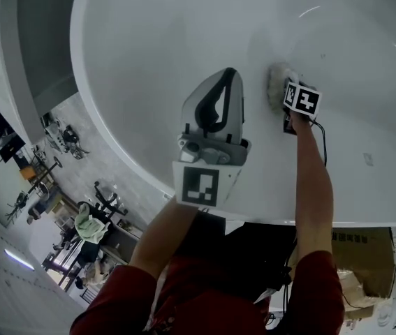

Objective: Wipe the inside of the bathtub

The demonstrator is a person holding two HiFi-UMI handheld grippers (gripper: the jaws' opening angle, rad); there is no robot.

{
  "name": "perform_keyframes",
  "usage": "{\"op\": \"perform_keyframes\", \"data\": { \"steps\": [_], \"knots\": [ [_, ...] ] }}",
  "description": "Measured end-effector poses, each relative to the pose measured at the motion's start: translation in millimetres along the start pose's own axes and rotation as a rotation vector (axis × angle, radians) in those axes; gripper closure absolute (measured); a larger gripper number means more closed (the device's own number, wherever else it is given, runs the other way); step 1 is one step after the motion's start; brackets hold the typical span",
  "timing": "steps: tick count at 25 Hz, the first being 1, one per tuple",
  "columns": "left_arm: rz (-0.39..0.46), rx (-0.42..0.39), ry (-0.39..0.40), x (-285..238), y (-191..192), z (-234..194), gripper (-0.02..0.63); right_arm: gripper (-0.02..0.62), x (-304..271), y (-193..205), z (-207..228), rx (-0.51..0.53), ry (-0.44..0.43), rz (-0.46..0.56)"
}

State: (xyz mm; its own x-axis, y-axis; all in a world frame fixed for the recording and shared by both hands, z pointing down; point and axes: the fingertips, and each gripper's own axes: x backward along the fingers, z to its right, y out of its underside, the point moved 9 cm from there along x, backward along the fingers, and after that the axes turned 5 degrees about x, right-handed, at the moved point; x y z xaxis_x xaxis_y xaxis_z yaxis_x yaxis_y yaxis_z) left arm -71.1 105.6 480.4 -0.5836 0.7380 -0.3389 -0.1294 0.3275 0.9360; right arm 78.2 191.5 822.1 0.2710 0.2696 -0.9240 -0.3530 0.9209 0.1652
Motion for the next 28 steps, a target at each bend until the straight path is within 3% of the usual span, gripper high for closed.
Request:
{"op": "perform_keyframes", "data": {
  "steps": [7,15,21,28],
  "knots": [
    [0.052,0.035,0.01,26.5,-43.1,39.6,0.591,0.499,97.5,-27.5,-6.4,0.046,-0.038,0.146],
    [0.089,0.073,-0.054,65.1,-109.0,94.5,0.591,0.499,253.0,-40.9,-7.9,0.164,-0.093,0.288],
    [0.138,-0.005,-0.054,82.8,-156.4,135.6,0.591,0.499,362.6,-50.3,4.1,0.242,-0.143,0.387],
    [0.193,0.001,-0.037,119.8,-214.1,176.3,0.591,0.499,493.4,-49.8,25.9,0.269,-0.112,0.52]
  ]
}}
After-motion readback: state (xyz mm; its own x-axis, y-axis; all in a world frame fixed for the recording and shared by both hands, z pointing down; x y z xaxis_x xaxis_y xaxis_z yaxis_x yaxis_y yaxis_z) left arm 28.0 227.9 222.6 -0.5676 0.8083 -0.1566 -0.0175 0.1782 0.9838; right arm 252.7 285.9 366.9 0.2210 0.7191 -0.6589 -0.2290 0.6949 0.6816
